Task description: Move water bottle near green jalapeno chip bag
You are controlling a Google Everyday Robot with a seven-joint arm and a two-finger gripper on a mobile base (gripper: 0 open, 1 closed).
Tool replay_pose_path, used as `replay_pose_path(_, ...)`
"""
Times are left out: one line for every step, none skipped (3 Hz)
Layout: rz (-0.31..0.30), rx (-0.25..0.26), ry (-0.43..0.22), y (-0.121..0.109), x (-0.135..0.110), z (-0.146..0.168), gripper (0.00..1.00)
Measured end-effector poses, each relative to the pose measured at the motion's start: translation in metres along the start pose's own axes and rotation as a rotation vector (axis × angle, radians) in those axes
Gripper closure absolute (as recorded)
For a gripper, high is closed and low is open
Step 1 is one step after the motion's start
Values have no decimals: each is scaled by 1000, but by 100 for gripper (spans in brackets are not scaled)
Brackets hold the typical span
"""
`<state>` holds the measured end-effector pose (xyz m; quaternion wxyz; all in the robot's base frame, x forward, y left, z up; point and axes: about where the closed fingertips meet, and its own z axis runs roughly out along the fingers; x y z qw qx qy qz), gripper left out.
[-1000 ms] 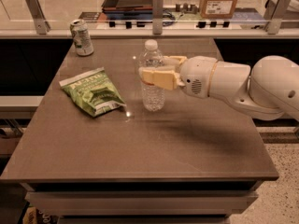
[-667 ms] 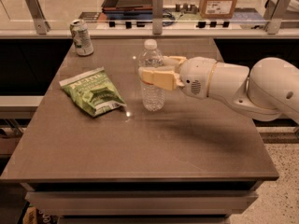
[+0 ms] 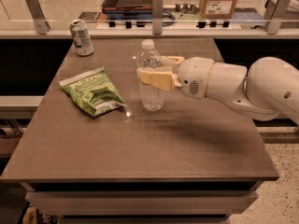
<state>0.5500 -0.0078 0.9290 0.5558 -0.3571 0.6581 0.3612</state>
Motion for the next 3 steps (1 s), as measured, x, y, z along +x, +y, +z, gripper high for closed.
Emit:
replay_pose_path(-1, -4, 0, 2, -1, 2, 13)
replay_pose_path(-3, -8, 1, 3, -1, 3, 0)
replay_pose_path(-3, -8, 1, 4, -1, 3, 0)
